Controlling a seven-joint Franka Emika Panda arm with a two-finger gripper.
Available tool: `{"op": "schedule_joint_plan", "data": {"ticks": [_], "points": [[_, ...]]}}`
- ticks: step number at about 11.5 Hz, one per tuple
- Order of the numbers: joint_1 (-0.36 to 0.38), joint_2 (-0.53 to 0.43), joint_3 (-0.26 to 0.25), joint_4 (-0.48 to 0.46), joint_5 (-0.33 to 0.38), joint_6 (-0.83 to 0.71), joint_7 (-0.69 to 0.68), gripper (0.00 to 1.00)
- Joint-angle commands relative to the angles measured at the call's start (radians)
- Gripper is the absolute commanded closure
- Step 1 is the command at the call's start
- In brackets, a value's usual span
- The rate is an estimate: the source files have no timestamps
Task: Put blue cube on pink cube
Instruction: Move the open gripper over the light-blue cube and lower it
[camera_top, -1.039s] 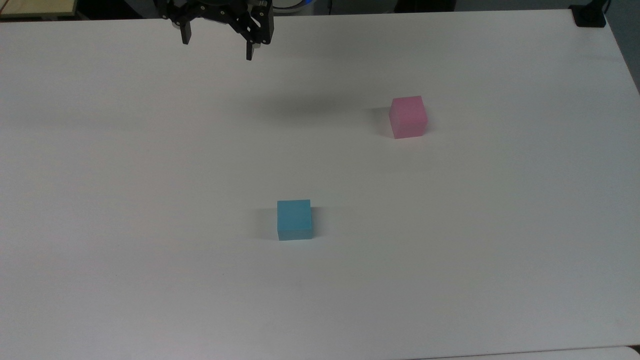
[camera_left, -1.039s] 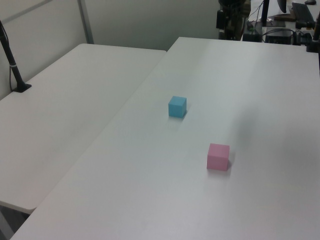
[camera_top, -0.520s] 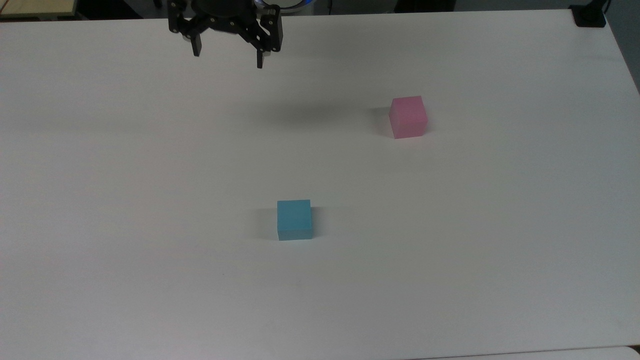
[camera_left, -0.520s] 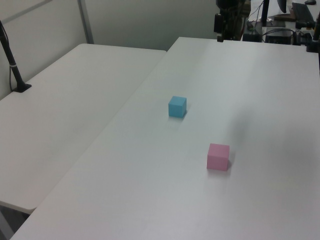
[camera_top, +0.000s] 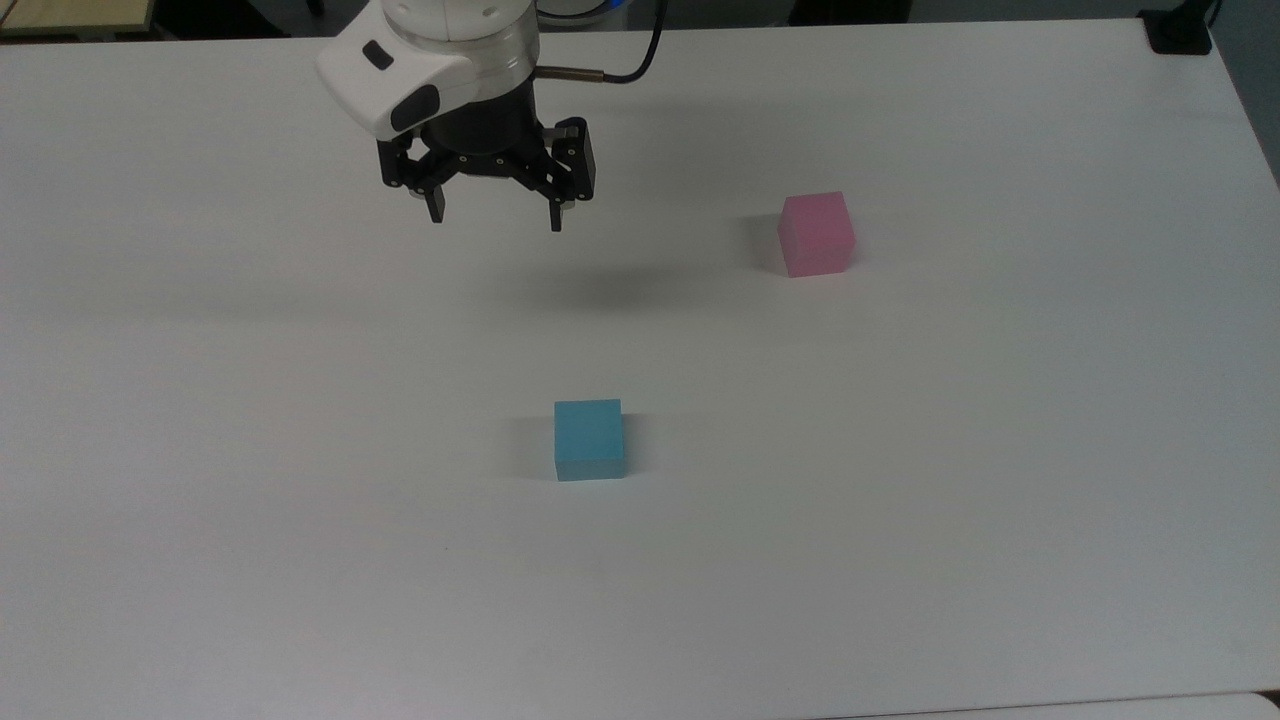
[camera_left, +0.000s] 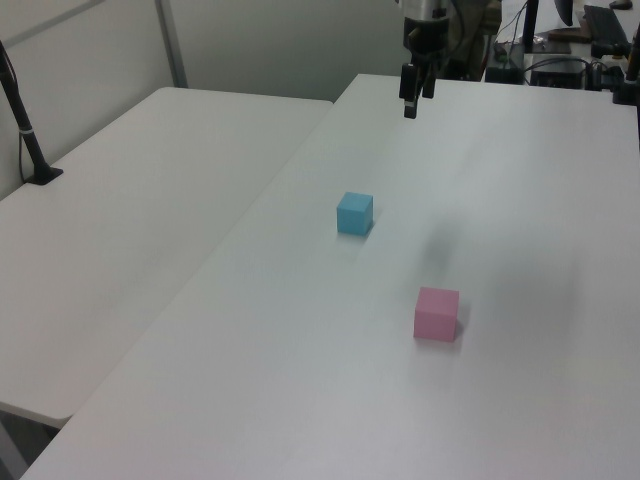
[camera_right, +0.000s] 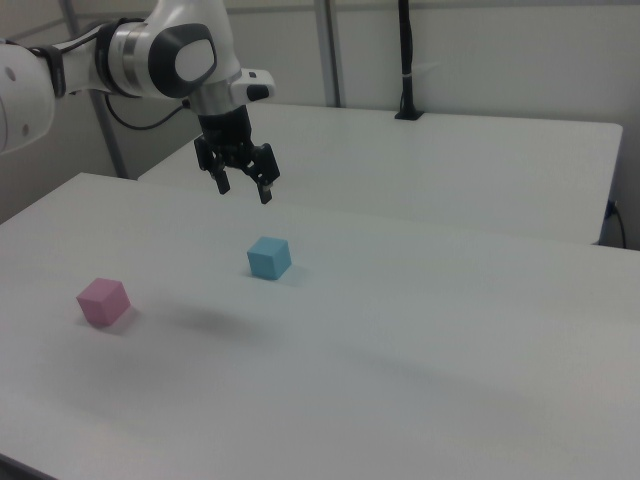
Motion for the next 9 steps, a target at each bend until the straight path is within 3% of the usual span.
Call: {"op": "schedule_joint_plan", "data": {"ticks": [1, 6, 9], "points": [[-0.012, -0.038, -0.010, -0.001, 0.032, 0.009, -0.018, 0.00], [-0.001, -0.066, 0.002, -0.005, 0.031, 0.061, -0.008, 0.00], [0.053, 0.046, 0.002, -0.010, 0.023, 0.229, 0.088, 0.00]]}}
